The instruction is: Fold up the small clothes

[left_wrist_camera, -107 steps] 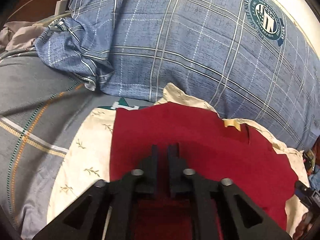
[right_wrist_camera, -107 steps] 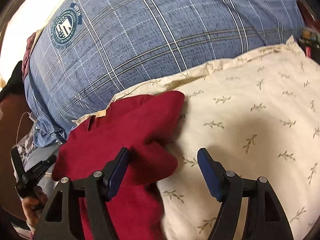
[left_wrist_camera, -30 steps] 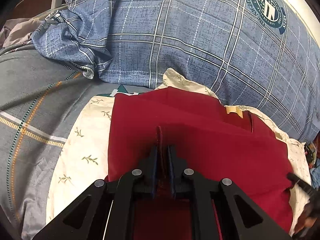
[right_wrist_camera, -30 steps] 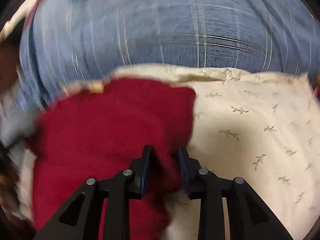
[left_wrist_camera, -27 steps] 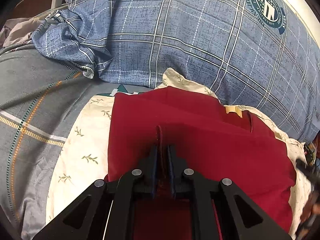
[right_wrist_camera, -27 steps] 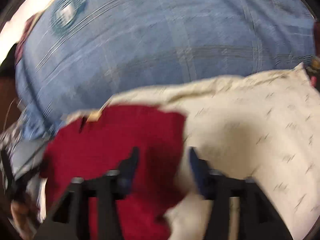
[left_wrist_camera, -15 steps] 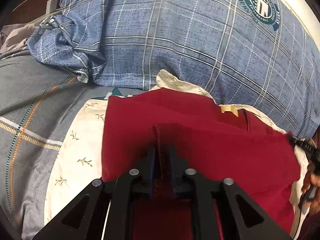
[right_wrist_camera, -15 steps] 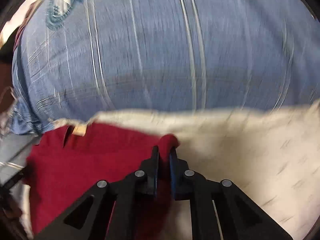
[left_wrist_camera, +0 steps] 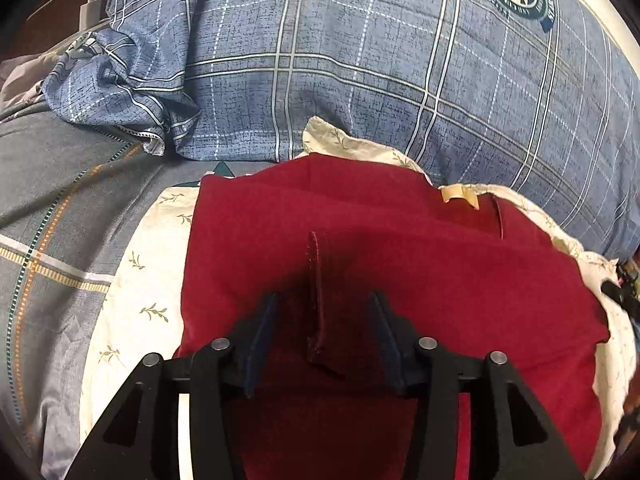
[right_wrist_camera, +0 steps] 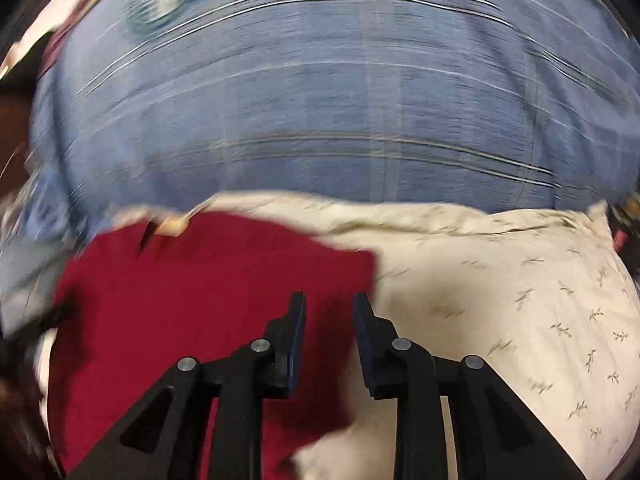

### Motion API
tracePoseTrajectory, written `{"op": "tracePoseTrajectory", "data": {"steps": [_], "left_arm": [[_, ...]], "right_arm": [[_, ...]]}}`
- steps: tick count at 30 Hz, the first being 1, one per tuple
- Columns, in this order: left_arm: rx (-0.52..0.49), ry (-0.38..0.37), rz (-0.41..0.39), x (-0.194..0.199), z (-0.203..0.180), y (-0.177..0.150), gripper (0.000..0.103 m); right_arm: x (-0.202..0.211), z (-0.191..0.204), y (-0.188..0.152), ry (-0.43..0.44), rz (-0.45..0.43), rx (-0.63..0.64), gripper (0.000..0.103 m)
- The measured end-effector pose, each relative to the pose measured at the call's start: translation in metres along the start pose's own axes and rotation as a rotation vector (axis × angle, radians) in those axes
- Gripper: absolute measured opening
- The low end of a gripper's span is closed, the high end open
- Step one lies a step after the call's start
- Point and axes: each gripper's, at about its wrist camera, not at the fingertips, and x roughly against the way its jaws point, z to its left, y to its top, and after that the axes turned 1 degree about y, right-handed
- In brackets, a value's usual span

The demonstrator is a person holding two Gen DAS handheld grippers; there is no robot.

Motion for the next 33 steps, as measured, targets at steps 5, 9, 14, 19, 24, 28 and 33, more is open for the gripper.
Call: {"op": "tracePoseTrajectory", "data": {"steps": [5, 9, 14, 19, 24, 28, 33], "left_arm": [[-0.026, 0.031, -0.006, -0.002, -0.006, -0.004, 0.049], [-0.026, 0.032, -0.007, -0.002, -0.006, -0.005, 0.050], [-0.038, 0.038, -0.010, -0.004, -0.008, -0.006, 0.053], [-0.064, 0.040, -0.022, -0.004, -0.010, -0.008, 0.057], [-0.082, 0.038, -0.031, 0.000, -0.011, -0.012, 0.066], [-0.060, 0.009, -0.031, 0.011, -0.005, -0.015, 0.068], [-0.055, -0.002, -0.057, 0.029, 0.005, -0.029, 0.071]], "right_arm": [[-0.018, 0.013, -0.039, -0.075, 0.083, 0.080, 0.019], [0.011, 0.006, -0.034, -0.061, 0.061, 0.030, 0.027], [0.010, 0.013, -0.034, -0.039, 0.047, 0.053, 0.032], [-0.001, 0.007, -0.040, -0.043, 0.070, 0.010, 0.034], [0.024, -0.004, -0.049, -0.008, 0.052, -0.033, 0.052], [0.038, -0.016, -0.058, 0.015, 0.045, -0.097, 0.062], [0.043, -0.022, -0.072, 0.041, 0.060, -0.135, 0.062]]}}
